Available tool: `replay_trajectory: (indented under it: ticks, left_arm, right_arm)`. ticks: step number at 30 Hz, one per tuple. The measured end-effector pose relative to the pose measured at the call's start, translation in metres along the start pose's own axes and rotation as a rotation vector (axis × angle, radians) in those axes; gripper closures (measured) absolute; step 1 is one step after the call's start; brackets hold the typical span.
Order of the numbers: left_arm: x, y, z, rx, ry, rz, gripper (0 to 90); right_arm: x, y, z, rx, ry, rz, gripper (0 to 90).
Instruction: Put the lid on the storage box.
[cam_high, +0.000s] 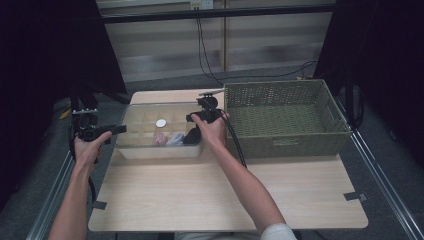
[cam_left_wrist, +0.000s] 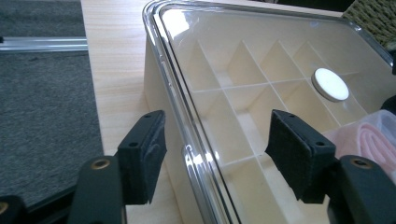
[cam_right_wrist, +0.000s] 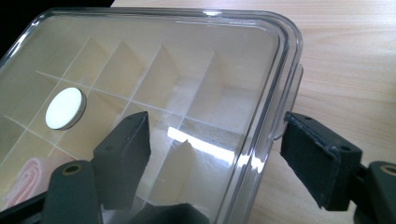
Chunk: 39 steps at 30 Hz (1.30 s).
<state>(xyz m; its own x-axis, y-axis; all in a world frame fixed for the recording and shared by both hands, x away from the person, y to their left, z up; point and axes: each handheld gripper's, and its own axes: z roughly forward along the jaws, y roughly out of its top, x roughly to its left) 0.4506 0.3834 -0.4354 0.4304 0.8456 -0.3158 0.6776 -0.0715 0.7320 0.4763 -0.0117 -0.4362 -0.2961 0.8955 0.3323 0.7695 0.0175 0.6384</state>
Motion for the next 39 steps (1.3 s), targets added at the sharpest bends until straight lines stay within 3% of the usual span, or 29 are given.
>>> replay_trajectory:
  ticks: [4,8,9,12,22,25,31,34,39]
  left_arm:
    - [-0.003,0.0,-0.006,-0.001,0.01,0.019,35.2]
    - [-0.006,-0.001,-0.01,-0.01,0.012,0.017,34.1]
    - [-0.007,-0.002,-0.013,-0.016,-0.002,0.015,34.0]
    - [-0.009,-0.002,-0.016,-0.008,0.021,0.042,34.3]
    - [-0.023,-0.011,-0.04,-0.05,0.037,0.068,33.6]
    - [-0.023,-0.014,-0.046,-0.046,0.061,0.086,33.5]
    - [-0.016,-0.024,-0.058,-0.051,0.079,0.079,32.3]
    - [-0.019,-0.027,-0.06,-0.058,0.084,0.078,32.5]
    - [-0.035,-0.039,-0.063,-0.056,0.057,0.113,32.8]
  right_arm:
    - [0.001,0.001,-0.003,0.0,0.003,0.006,23.8]
    - [0.005,0.002,-0.01,-0.027,-0.008,-0.033,26.1]
    - [0.005,0.003,-0.013,-0.029,-0.001,-0.028,25.9]
    - [0.004,0.004,-0.017,-0.034,0.035,-0.009,26.3]
    - [0.013,-0.008,-0.031,-0.037,0.135,-0.093,29.5]
    - [0.014,-0.012,-0.036,-0.039,0.157,-0.115,29.4]
    - [0.009,-0.02,-0.043,-0.054,0.196,-0.141,29.5]
    - [0.008,-0.022,-0.046,-0.06,0.207,-0.159,29.6]
    - [0.002,-0.028,-0.055,-0.076,0.238,-0.183,29.6]
